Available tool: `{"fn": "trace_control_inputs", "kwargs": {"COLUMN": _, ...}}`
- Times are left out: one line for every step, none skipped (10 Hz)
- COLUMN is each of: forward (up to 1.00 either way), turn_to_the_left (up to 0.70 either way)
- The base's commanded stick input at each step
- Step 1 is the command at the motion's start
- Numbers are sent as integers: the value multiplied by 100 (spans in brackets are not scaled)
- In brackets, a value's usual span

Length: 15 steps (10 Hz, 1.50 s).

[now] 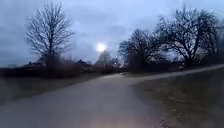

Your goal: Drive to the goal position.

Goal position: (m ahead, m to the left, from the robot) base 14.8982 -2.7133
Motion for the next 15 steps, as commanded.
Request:
{"fn": "trace_control_inputs", "kwargs": {"forward": 100, "turn_to_the_left": 4}}
{"fn": "trace_control_inputs", "kwargs": {"forward": 100, "turn_to_the_left": 4}}
{"fn": "trace_control_inputs", "kwargs": {"forward": 100, "turn_to_the_left": 4}}
{"fn": "trace_control_inputs", "kwargs": {"forward": 100, "turn_to_the_left": 4}}
{"fn": "trace_control_inputs", "kwargs": {"forward": 100, "turn_to_the_left": 4}}
{"fn": "trace_control_inputs", "kwargs": {"forward": 100, "turn_to_the_left": 4}}
{"fn": "trace_control_inputs", "kwargs": {"forward": 100, "turn_to_the_left": 4}}
{"fn": "trace_control_inputs", "kwargs": {"forward": 100, "turn_to_the_left": 4}}
{"fn": "trace_control_inputs", "kwargs": {"forward": 100, "turn_to_the_left": 4}}
{"fn": "trace_control_inputs", "kwargs": {"forward": 100, "turn_to_the_left": 4}}
{"fn": "trace_control_inputs", "kwargs": {"forward": 100, "turn_to_the_left": 4}}
{"fn": "trace_control_inputs", "kwargs": {"forward": 100, "turn_to_the_left": 4}}
{"fn": "trace_control_inputs", "kwargs": {"forward": 100, "turn_to_the_left": 4}}
{"fn": "trace_control_inputs", "kwargs": {"forward": 100, "turn_to_the_left": 4}}
{"fn": "trace_control_inputs", "kwargs": {"forward": 100, "turn_to_the_left": 4}}
